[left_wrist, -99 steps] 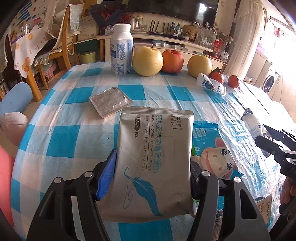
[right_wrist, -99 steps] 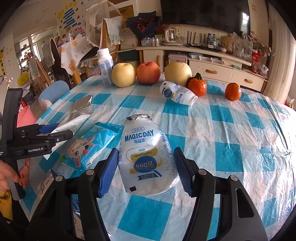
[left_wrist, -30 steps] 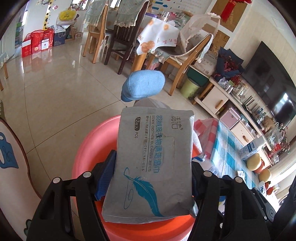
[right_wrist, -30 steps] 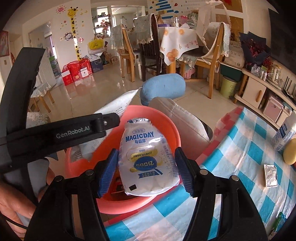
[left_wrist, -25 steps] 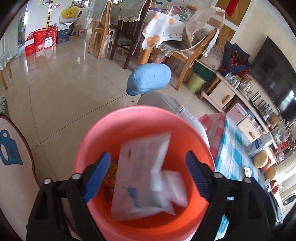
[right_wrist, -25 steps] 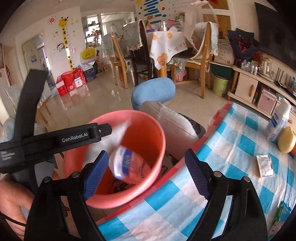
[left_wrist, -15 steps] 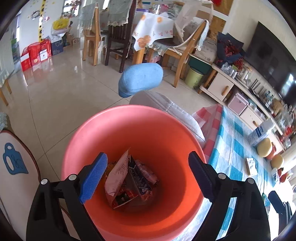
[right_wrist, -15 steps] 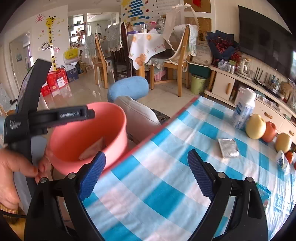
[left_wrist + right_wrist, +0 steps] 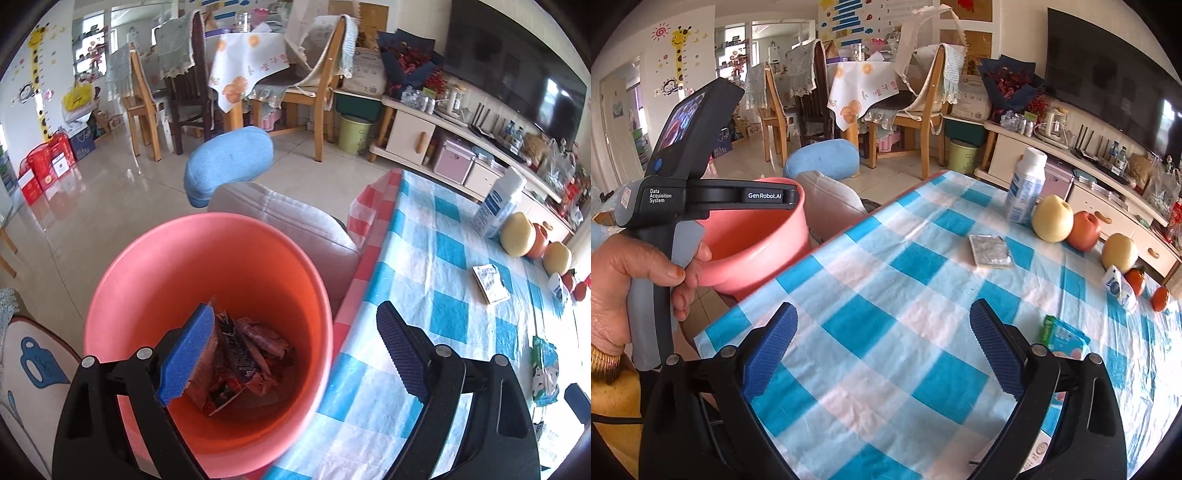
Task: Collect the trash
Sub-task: 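Bring both empty tools back over the table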
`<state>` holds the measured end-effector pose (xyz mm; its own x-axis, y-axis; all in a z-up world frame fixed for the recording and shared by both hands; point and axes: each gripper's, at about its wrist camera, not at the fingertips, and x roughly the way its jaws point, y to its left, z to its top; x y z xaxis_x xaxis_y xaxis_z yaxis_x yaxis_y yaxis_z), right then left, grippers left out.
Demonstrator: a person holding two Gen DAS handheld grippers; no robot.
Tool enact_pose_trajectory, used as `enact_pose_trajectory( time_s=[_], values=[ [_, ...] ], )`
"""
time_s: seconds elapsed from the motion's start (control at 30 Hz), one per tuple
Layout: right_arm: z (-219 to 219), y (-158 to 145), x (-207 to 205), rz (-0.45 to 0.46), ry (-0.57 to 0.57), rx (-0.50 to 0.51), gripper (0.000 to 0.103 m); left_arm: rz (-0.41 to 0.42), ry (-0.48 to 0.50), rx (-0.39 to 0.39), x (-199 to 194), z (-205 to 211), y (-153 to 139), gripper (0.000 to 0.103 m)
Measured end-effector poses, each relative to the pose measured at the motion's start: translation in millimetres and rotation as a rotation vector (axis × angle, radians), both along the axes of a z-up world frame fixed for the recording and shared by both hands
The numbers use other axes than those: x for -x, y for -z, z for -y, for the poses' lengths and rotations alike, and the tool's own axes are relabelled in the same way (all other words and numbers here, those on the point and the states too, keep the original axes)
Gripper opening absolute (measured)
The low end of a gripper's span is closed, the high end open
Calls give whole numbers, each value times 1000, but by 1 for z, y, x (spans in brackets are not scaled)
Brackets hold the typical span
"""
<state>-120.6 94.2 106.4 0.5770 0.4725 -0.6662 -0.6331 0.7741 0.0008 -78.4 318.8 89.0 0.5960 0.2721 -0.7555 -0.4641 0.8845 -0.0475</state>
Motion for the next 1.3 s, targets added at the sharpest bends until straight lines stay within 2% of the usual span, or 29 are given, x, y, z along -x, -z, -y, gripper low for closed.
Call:
enact_pose_trajectory(
  time_s=[0.23, 0.53, 0.7, 0.87, 1.13, 1.3],
  values=[
    [28, -2, -1, 10, 39, -34, 98, -34, 78, -87, -11, 36, 3, 89],
    [56, -1, -13, 11, 86, -56, 99, -49, 160, -157, -22, 71, 3, 89],
    [72, 2, -20, 14, 110, -46, 99, -58, 194, -168, -28, 84, 4, 89],
    [89, 1, -27, 33, 138, -35, 99, -59, 212, -217, -33, 99, 3, 89],
    [120, -6, -37, 54, 192, -45, 99, -59, 230, -255, -39, 112, 2, 89],
    [139, -13, -40, 71, 220, -58, 99, -49, 229, -242, -40, 114, 0, 89]
  ],
)
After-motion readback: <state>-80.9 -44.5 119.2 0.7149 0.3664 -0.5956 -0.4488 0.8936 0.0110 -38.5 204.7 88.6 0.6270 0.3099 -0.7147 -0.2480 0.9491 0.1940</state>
